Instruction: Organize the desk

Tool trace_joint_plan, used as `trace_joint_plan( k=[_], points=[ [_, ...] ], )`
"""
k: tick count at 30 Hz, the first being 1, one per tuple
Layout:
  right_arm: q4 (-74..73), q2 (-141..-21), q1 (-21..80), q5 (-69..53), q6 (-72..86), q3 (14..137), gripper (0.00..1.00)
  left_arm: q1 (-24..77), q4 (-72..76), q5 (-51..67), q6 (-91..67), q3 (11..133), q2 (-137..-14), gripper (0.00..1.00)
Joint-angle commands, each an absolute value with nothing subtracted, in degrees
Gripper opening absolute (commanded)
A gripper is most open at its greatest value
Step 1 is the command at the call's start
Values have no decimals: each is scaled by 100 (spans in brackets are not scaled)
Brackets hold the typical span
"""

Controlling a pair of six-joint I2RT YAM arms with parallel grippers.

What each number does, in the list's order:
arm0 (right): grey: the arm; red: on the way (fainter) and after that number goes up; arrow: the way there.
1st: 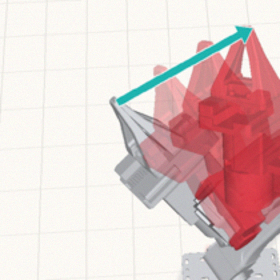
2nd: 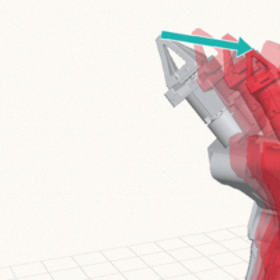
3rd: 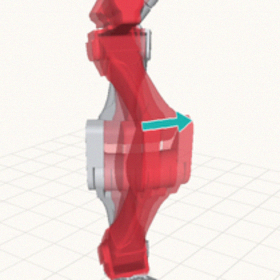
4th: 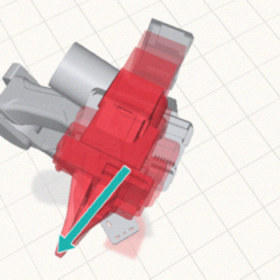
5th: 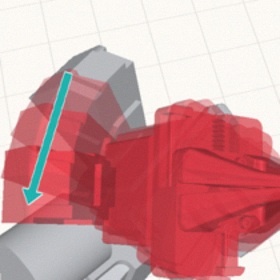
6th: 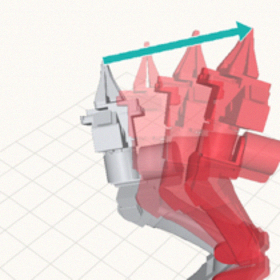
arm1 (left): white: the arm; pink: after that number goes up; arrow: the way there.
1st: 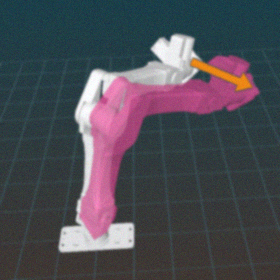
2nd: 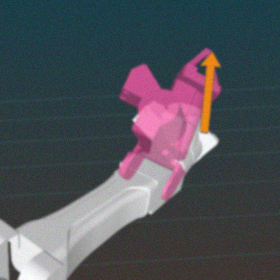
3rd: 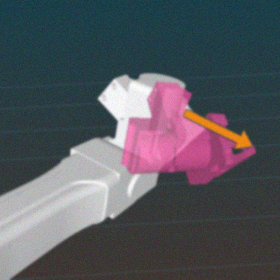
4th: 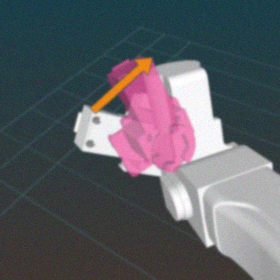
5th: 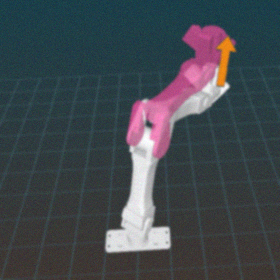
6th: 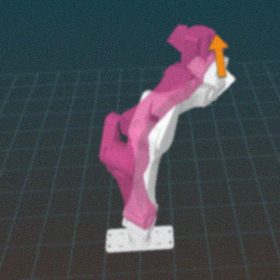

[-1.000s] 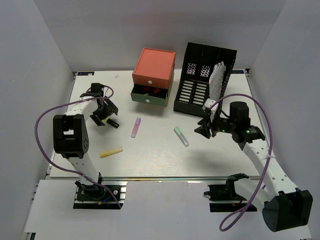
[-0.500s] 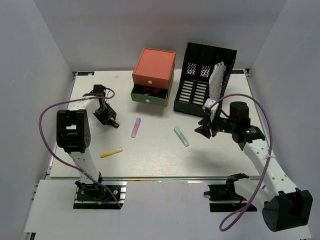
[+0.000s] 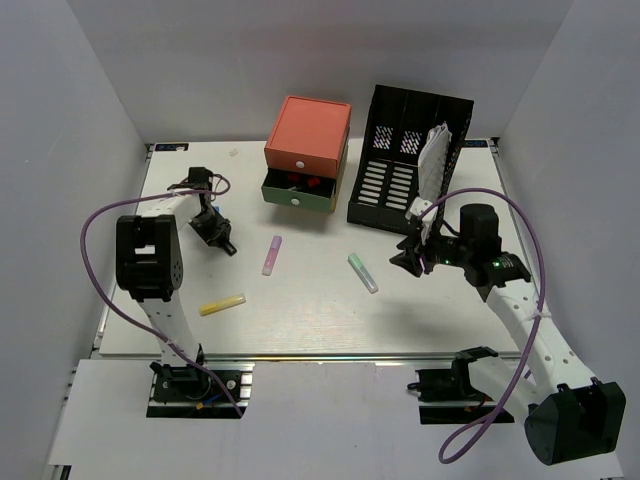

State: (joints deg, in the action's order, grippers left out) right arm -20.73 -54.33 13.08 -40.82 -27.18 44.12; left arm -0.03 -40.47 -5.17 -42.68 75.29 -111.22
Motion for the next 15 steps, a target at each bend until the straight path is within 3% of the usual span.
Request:
trace_joint_plan(
  k=[1, 4, 7, 11, 15],
  points=[
    [-1872, -5335, 1257, -4104, -2725, 4394, 48, -35, -4104, -572, -4122, 7462, -11145, 21],
    [-1872, -5326, 1239, -4122, -2716, 4386, 48, -35, -4000, -126, -3929, 7383, -10848, 1],
    [-1872, -5317, 1222, -4140, -2716, 4386, 48, 26, -3641, 569, -3719, 7190, -10408, 0],
    [-1863, -5309, 1213, -4148, -2716, 4386, 47, 88, -2735, 2709, -3621, 6786, -9380, 0],
    [-1855, -5326, 1187, -4140, -2698, 4386, 43, 141, -1683, 3646, -4548, 6487, -8870, 0]
  ],
)
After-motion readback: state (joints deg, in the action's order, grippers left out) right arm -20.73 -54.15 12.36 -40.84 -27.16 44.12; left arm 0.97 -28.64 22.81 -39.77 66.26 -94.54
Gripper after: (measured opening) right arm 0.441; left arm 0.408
